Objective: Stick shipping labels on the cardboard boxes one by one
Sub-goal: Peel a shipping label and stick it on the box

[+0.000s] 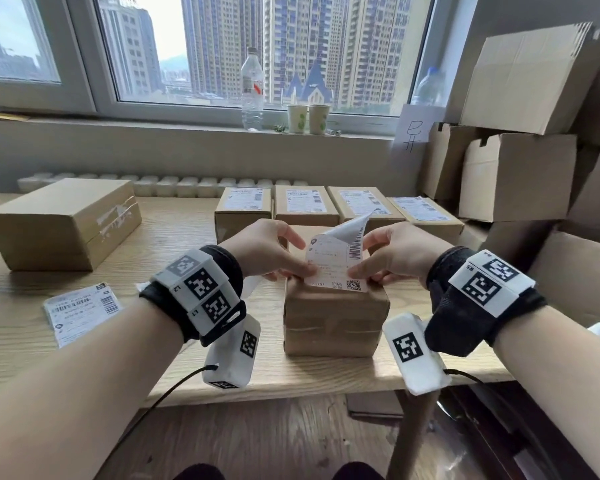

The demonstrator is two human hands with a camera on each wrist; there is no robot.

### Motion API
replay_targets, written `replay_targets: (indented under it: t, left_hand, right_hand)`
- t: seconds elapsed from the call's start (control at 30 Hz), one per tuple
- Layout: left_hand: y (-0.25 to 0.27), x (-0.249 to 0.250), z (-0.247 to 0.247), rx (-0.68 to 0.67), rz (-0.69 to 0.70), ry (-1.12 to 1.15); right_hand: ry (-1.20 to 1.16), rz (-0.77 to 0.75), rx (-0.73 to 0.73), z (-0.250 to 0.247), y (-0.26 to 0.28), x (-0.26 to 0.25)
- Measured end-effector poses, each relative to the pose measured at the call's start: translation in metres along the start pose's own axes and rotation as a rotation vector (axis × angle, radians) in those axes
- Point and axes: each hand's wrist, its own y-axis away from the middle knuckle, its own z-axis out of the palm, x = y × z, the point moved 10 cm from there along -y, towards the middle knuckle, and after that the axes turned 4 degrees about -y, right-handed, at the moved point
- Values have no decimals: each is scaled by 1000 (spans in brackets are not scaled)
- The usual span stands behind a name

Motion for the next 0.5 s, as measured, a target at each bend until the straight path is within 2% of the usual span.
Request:
replay_targets:
  t: [0.5]
  left_hand:
    - [-5,1,7,-64,5,-53]
  right_hand:
    - [81,-44,5,2,-4,-1]
